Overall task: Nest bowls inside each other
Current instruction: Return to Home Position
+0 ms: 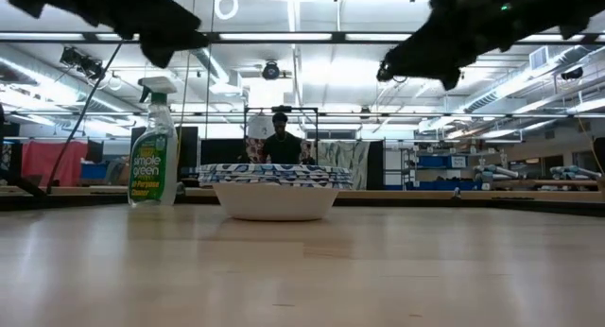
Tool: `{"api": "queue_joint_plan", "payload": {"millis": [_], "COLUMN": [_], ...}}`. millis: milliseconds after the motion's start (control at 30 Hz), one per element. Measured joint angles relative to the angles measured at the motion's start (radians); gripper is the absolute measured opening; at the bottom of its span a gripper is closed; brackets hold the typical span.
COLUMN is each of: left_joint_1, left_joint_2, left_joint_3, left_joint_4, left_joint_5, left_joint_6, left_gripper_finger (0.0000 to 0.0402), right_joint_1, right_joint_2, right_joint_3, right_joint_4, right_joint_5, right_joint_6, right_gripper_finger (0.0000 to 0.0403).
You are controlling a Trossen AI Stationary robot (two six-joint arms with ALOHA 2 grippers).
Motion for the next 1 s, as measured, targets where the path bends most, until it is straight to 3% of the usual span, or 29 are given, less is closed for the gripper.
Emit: {"api": "queue_joint_plan", "payload": {"millis": [167,333,467,700,1000], "left_joint_1": [-0.061,-0.091,-0.091,-0.090,-0.089], "left_joint_2": [-0.122,-0.248,-0.378,-0.561,-0.693], "left_joint_3": [-0.101,-0.164,-0.199,-0.205,-0.205], "left_joint_4": [0.046,0.059,0.044,-0.107,-0.205], "left_joint_5": [-0.014,-0.030,-0.032,-0.033,0.006], "left_joint_6": [-0.026,-0.012,0.004,-0.013,0.007], "left_gripper_finger": [0.0182,0.0182,0.0182,0.0179,0.0142], "right_joint_1": [0.023,0.024,0.024,0.024,0.005], "right_joint_2": [-0.157,-0.287,-0.372,-0.521,-0.764], "right_joint_3": [-0.094,-0.227,-0.283,-0.292,-0.292], "right_joint_4": [0.028,0.163,0.167,0.032,-0.188], "right_joint_5": [0.077,0.078,0.074,0.064,0.038], "right_joint_6": [-0.046,-0.058,-0.042,-0.082,-0.110], "right_gripper_finger": [0.0166,0.0166,0.0166,0.0164,0.0164]}}
